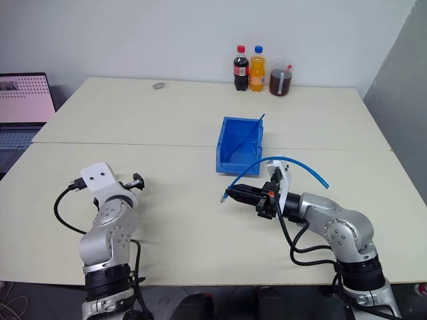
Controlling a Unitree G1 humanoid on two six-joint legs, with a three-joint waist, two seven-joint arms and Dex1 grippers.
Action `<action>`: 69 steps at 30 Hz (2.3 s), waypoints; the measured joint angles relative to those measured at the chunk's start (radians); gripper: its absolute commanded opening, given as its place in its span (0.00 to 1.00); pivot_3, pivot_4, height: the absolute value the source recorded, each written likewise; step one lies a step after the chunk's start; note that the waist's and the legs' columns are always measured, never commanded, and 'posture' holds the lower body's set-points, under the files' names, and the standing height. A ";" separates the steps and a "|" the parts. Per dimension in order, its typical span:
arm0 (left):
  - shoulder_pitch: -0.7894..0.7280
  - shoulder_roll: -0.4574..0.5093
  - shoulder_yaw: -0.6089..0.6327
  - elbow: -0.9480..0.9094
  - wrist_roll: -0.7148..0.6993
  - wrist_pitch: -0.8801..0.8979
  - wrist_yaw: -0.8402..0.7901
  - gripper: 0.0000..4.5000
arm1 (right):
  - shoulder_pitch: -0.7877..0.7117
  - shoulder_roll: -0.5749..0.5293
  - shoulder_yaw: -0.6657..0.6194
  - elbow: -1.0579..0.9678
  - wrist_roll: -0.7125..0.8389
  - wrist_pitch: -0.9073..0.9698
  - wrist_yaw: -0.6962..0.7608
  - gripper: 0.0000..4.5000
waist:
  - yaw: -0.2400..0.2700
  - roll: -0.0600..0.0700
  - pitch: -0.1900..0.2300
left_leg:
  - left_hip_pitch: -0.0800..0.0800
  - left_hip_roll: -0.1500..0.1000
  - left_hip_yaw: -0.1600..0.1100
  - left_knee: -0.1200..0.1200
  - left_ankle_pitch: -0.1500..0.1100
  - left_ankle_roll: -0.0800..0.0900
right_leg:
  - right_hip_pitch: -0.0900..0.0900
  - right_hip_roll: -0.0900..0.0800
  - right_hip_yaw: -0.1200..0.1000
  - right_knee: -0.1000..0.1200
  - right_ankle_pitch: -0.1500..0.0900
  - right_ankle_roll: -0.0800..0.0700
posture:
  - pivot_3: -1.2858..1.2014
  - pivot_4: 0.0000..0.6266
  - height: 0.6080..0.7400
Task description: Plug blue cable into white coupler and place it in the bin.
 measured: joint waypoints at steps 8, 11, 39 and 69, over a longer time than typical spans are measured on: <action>-0.099 0.000 0.043 0.138 0.019 -0.044 0.068 1.00 | 0.000 -0.009 -0.001 0.000 0.002 0.004 0.000 0.01 | 0.002 0.000 0.000 | 0.000 -0.001 0.001 0.000 0.000 0.000 | 0.000 0.000 -0.001 0.000 0.000 0.001 | 0.52 0.24 1.00; -0.118 0.006 0.045 0.182 0.027 -0.057 0.081 1.00 | 0.000 -0.010 -0.002 0.000 0.002 0.005 0.000 0.01 | 0.002 0.000 0.000 | 0.000 -0.001 0.001 0.000 0.000 0.000 | 0.000 0.000 -0.001 0.000 0.000 0.001 | 0.52 0.24 1.00; -0.262 0.080 0.093 0.466 0.029 -0.227 0.126 0.43 | 0.002 -0.012 -0.006 -0.002 0.003 0.021 -0.002 0.01 | 0.002 -0.001 0.000 | 0.000 0.000 0.001 0.000 0.000 -0.001 | 0.000 0.000 -0.004 0.000 0.001 0.001 | 0.52 0.24 1.00; -0.202 0.086 0.098 0.409 -0.018 -0.224 0.032 0.18 | 0.002 -0.006 -0.006 -0.002 0.001 0.019 -0.010 0.01 | 0.002 -0.001 0.000 | 0.000 -0.001 0.001 0.000 0.000 -0.001 | 0.000 -0.001 -0.003 0.000 0.001 0.001 | 0.52 0.24 1.00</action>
